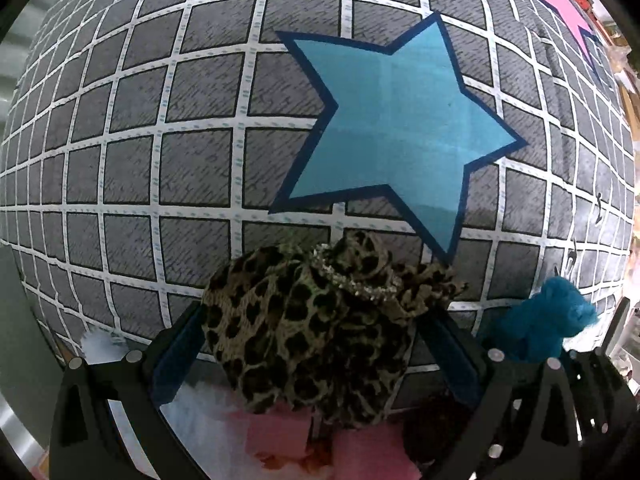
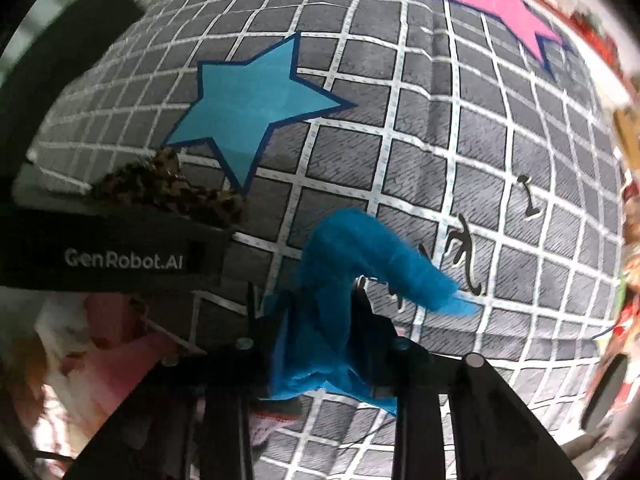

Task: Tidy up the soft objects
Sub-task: 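Grasp the leopard-print cloth with the left tool while the right tool grasps the blue cloth, then lift the leopard-print cloth and blue cloth and carry both tools over the white box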

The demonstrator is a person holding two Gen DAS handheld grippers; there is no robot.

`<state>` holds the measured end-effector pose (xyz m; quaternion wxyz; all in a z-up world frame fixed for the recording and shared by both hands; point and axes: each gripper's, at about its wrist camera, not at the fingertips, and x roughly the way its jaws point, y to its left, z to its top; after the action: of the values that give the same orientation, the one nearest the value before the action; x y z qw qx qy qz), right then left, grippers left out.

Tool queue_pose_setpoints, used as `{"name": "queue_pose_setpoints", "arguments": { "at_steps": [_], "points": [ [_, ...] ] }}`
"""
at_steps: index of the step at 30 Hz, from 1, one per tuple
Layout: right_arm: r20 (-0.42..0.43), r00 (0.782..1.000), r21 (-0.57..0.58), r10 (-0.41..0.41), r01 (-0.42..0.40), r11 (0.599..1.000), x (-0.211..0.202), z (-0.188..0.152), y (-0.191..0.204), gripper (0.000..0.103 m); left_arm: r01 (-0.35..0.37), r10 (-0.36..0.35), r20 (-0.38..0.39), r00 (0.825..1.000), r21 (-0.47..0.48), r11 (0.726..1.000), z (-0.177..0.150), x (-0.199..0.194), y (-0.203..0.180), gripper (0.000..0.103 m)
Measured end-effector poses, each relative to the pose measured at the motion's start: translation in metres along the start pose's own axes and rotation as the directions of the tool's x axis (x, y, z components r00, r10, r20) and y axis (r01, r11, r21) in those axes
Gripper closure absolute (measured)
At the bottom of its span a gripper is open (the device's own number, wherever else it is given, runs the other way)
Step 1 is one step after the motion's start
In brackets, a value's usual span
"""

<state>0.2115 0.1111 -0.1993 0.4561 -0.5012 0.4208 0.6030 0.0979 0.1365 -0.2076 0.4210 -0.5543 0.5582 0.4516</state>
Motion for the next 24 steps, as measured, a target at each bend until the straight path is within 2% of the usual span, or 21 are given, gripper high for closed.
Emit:
{"name": "queue_pose_setpoints", "arguments": {
  "at_steps": [2, 5, 8, 9, 10, 11, 12, 13, 15, 18, 24],
  "points": [
    [-0.010, 0.996, 0.071, 0.091, -0.090, 0.993, -0.003, 0.000, -0.014, 0.078, 0.000, 0.000, -0.011, 1.000, 0.006, 1.000, 0.003, 0.002, 0.002, 0.000],
    [-0.003, 0.995, 0.115, 0.100, -0.099, 0.988, -0.012, -0.004, -0.032, 0.078, -0.001, 0.001, -0.054, 0.999, 0.004, 1.000, 0.006, 0.004, 0.001, 0.001],
    [0.023, 0.996, 0.138, 0.092, -0.094, 0.986, -0.027, -0.012, -0.046, 0.078, -0.008, 0.009, -0.053, 0.999, 0.012, 1.000, 0.001, 0.004, -0.001, 0.013],
    [0.026, 0.996, 0.146, 0.087, -0.090, 0.985, -0.029, -0.014, -0.047, 0.078, -0.011, 0.012, -0.047, 0.999, 0.029, 1.000, -0.001, 0.001, -0.003, 0.022],
    [0.029, 0.996, 0.166, 0.089, -0.093, 0.982, -0.031, -0.016, -0.048, 0.078, -0.015, 0.017, -0.038, 0.999, 0.048, 0.999, -0.002, -0.002, -0.006, 0.039],
    [0.031, 0.995, 0.181, 0.094, -0.098, 0.979, -0.030, -0.017, -0.054, 0.078, -0.016, 0.018, -0.033, 0.999, 0.061, 0.998, -0.003, -0.005, -0.007, 0.051],
    [0.034, 0.995, 0.198, 0.097, -0.102, 0.975, -0.031, -0.019, -0.055, 0.078, -0.001, 0.004, -0.034, 0.999, 0.078, 0.997, -0.004, -0.008, -0.009, 0.075],
    [0.038, 0.994, 0.215, 0.102, -0.108, 0.971, -0.035, -0.022, -0.059, 0.078, 0.035, -0.031, -0.044, 0.999, 0.077, 0.996, -0.005, -0.009, -0.009, 0.077],
    [0.050, 0.992, 0.239, 0.115, -0.123, 0.963, -0.041, -0.025, -0.063, 0.078, 0.058, -0.056, -0.028, 0.998, 0.080, 0.995, -0.008, -0.017, -0.009, 0.078],
    [0.059, 0.992, 0.250, 0.115, -0.126, 0.960, -0.043, -0.028, -0.079, 0.078, 0.016, -0.022, 0.043, 0.999, 0.148, 0.989, -0.018, -0.038, -0.018, 0.078],
    [0.059, 0.994, 0.295, 0.096, -0.109, 0.949, -0.052, -0.041, -0.085, 0.078, 0.022, -0.049, 0.118, 0.992, 0.224, 0.974, -0.042, -0.075, -0.035, 0.078]
  ]
}}
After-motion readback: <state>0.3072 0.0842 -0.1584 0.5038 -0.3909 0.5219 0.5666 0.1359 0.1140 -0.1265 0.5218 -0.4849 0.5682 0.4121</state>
